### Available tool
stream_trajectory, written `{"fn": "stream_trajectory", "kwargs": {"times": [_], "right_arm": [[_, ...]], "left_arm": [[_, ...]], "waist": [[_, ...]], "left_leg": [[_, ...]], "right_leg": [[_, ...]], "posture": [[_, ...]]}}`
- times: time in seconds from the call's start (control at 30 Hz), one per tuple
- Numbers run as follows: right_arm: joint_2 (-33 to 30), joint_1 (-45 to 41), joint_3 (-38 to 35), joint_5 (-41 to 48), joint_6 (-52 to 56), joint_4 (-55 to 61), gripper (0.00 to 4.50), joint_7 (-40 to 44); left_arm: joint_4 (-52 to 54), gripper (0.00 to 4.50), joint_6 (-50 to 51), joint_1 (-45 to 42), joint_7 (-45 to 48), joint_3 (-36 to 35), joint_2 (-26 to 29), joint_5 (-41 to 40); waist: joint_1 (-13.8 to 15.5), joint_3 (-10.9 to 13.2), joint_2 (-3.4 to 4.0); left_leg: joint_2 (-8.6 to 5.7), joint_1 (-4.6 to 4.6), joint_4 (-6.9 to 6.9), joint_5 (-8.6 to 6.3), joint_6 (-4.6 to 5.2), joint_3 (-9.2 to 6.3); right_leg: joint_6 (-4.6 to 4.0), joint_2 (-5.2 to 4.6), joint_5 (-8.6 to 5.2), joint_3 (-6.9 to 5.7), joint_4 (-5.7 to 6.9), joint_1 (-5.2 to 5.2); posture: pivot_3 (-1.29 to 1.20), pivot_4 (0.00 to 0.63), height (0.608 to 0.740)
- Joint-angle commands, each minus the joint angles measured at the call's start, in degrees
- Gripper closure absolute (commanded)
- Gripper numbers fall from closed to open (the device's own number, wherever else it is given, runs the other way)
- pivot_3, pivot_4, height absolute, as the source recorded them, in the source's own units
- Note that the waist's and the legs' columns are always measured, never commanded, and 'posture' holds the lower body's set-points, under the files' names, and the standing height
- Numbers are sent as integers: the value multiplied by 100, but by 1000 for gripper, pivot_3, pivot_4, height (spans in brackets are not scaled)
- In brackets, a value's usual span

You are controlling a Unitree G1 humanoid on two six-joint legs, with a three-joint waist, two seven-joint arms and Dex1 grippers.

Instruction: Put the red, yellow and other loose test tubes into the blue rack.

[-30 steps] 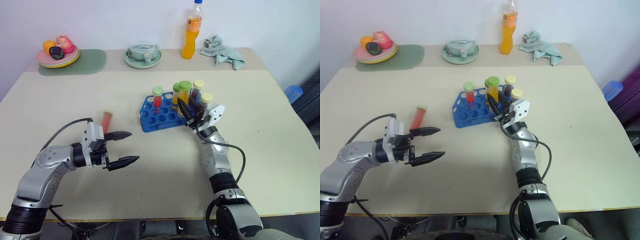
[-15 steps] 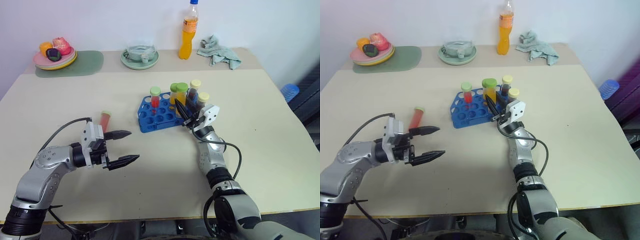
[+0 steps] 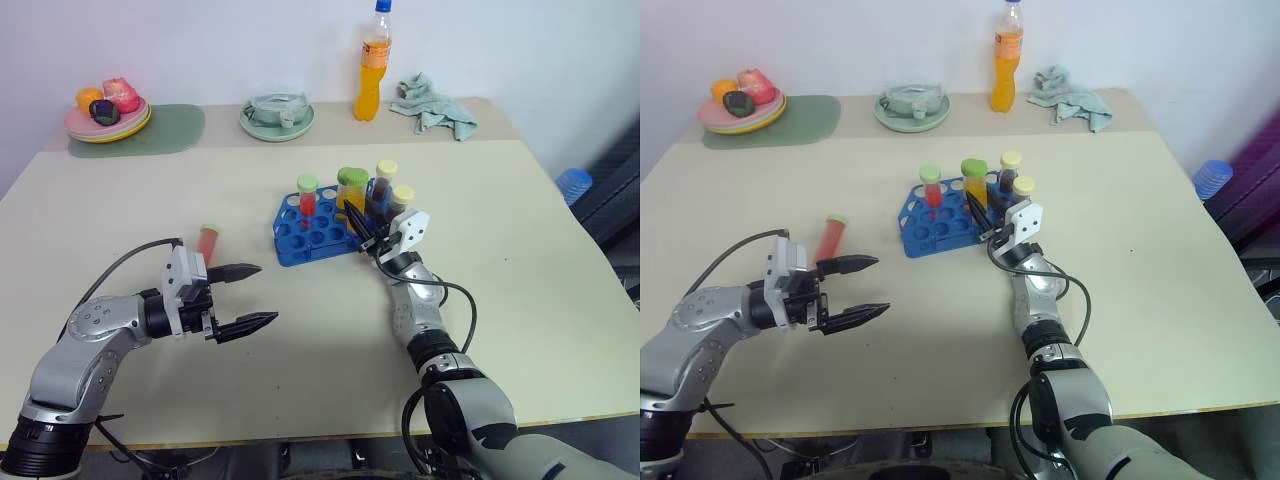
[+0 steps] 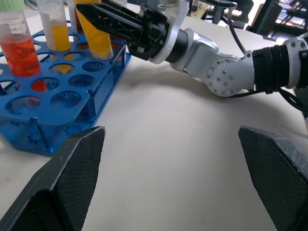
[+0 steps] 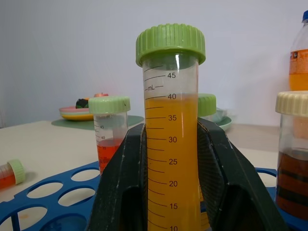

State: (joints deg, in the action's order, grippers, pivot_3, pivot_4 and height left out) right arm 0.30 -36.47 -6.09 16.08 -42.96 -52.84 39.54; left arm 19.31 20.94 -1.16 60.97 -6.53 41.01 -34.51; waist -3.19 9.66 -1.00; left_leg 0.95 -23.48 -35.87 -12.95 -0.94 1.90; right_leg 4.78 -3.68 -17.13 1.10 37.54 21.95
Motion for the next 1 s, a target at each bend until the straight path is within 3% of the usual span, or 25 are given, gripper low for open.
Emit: {"fn": "stream_trajectory", "kwargs": {"times": [0.03,0.13,0.33,0.4,0.7,1.0], "right_arm": [[112,74,-151,132,-64,-109,3712,18],[135,115,-207,346,49,-10,3712,334],[120,162,-230,213,-115,68,800,325],[90,181,-212,99,-165,79,48,212],[-194,494,-27,-325,-226,624,48,-70],[-966,1837,475,-334,691,2792,48,262]], "left_arm": [[216,0,-10,13,-21,-197,38,-136],[222,0,3,24,-71,-220,-5,-178],[241,0,19,24,-168,-223,-88,-265],[242,0,10,24,-173,-211,-103,-268],[235,0,-29,111,-212,-190,-324,-299],[-5,0,-394,549,-436,-268,-774,-173]], "waist": [[-31,0,0],[-62,-2,-3],[-81,-3,-5],[-78,-3,-5],[-44,-4,-5],[78,-3,-3]], "left_leg": [[0,0,2,1,-2,0],[0,0,9,2,-3,-1],[0,1,26,3,-4,-1],[0,1,27,2,-5,-1],[-3,0,36,2,-8,-1],[-9,-3,70,4,-5,2]], "right_leg": [[0,0,0,0,0,0],[0,0,0,-1,-4,1],[2,0,1,-2,-24,0],[1,0,1,-2,-24,0],[-1,-8,1,-4,-42,-6],[-3,-15,0,-5,-56,9]], "posture": [[0,150,740],[0,150,740],[0,150,740],[0,150,740],[0,150,740],[0,150,740]]}}
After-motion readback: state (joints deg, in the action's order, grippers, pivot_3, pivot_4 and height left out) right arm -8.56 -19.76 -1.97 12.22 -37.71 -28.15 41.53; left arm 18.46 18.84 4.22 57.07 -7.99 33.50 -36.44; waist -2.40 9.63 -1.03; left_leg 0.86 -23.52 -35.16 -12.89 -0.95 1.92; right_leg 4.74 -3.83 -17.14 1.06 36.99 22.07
